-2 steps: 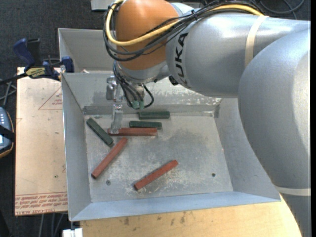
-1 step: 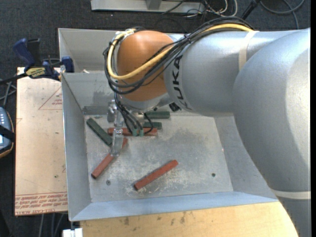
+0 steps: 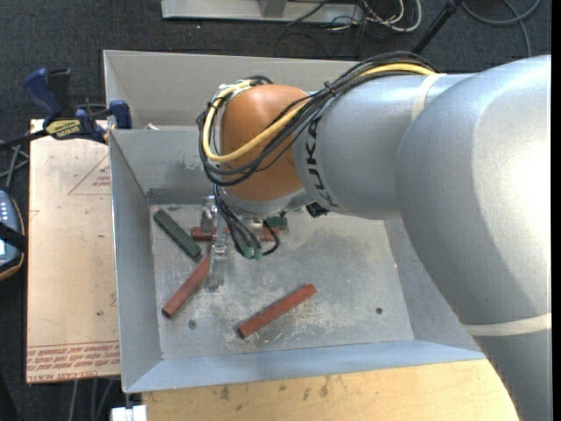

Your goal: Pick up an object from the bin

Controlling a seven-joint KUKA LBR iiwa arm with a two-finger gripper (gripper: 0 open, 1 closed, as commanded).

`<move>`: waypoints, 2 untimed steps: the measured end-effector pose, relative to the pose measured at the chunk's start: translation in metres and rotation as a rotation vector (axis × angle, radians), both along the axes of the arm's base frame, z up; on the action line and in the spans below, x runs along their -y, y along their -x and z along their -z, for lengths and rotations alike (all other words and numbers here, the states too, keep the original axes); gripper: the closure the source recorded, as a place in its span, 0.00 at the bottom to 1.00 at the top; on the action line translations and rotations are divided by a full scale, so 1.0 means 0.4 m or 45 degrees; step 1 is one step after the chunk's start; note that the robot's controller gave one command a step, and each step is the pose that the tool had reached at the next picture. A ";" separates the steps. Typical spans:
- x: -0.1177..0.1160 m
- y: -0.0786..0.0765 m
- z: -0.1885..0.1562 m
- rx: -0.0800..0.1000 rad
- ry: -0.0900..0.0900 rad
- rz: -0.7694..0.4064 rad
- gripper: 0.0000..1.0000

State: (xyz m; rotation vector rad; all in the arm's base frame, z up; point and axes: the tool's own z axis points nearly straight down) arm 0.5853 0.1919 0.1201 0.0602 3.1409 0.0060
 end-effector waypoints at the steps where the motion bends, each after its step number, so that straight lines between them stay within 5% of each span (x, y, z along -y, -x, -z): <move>1: 0.064 -0.020 0.066 0.001 0.004 -0.015 0.00; 2: -0.053 -0.015 0.123 0.005 0.004 -0.524 1.00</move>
Offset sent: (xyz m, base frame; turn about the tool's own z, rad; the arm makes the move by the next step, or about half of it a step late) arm 0.0046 0.0210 -0.0501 -0.4134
